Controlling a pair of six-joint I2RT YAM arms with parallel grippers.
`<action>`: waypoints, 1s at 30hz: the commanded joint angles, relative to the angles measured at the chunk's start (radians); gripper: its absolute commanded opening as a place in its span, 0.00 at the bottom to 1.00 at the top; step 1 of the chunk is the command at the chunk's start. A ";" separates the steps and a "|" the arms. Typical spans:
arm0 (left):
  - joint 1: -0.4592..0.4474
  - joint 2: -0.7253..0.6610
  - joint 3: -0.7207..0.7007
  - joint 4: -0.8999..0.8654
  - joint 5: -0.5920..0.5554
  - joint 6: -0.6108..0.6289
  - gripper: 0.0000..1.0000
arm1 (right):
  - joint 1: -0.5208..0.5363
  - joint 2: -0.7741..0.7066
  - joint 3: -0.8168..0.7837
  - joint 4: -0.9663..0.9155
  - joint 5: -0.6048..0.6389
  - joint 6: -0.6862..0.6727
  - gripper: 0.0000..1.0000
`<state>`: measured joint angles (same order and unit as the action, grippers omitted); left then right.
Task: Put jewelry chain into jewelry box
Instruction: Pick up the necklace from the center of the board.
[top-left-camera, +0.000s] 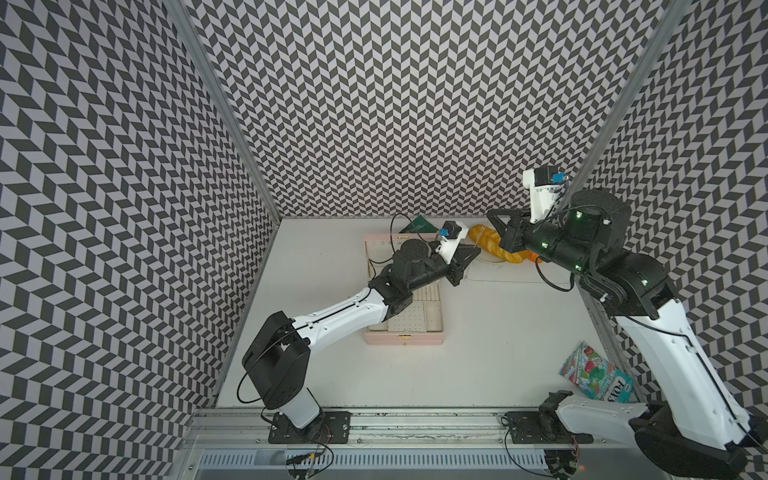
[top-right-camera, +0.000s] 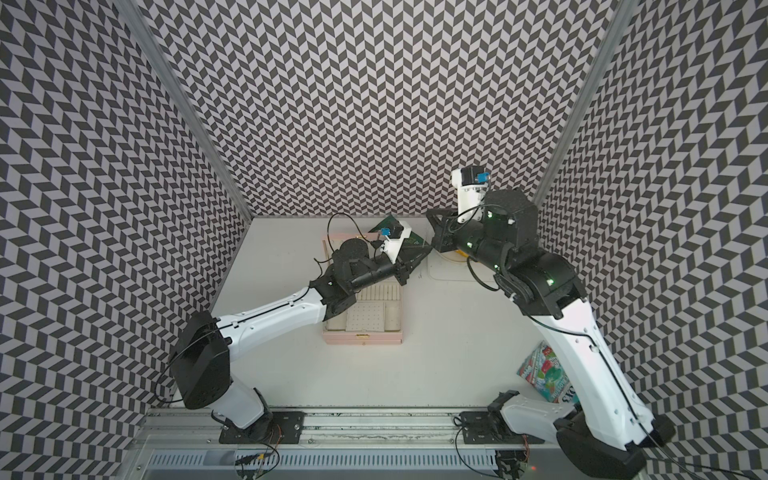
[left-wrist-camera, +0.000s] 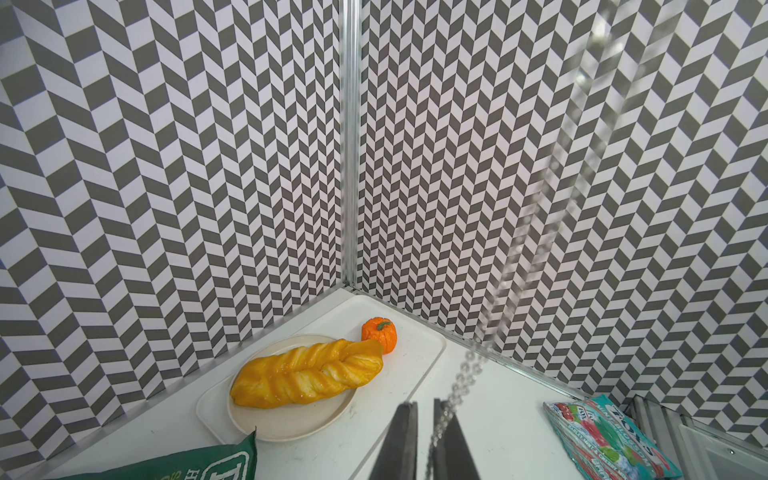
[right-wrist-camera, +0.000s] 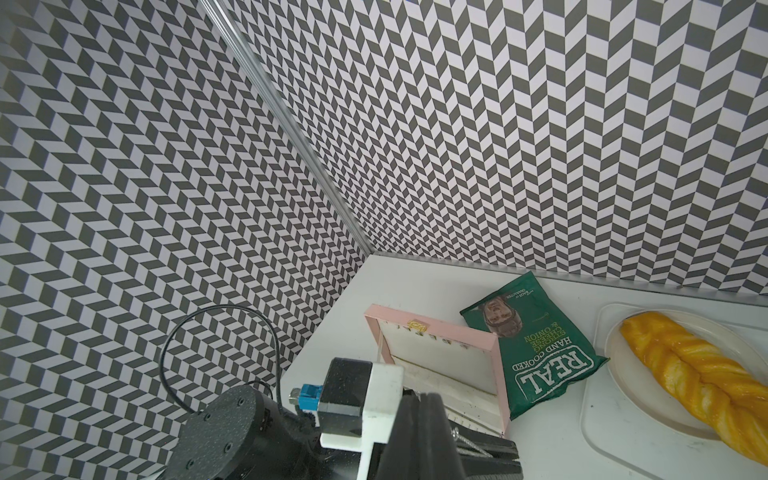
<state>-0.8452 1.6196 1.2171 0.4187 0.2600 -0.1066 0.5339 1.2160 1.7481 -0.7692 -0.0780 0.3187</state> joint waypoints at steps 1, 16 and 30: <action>-0.009 -0.020 -0.011 0.025 0.015 -0.003 0.13 | 0.003 -0.024 -0.004 0.053 0.017 0.005 0.00; -0.009 -0.040 -0.025 0.030 0.007 -0.004 0.21 | 0.003 -0.030 -0.026 0.054 0.027 0.010 0.00; -0.009 -0.063 -0.049 0.035 0.005 -0.005 0.14 | 0.002 -0.039 -0.036 0.053 0.038 0.015 0.00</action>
<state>-0.8452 1.6062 1.1812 0.4263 0.2596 -0.1074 0.5339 1.2022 1.7222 -0.7624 -0.0551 0.3241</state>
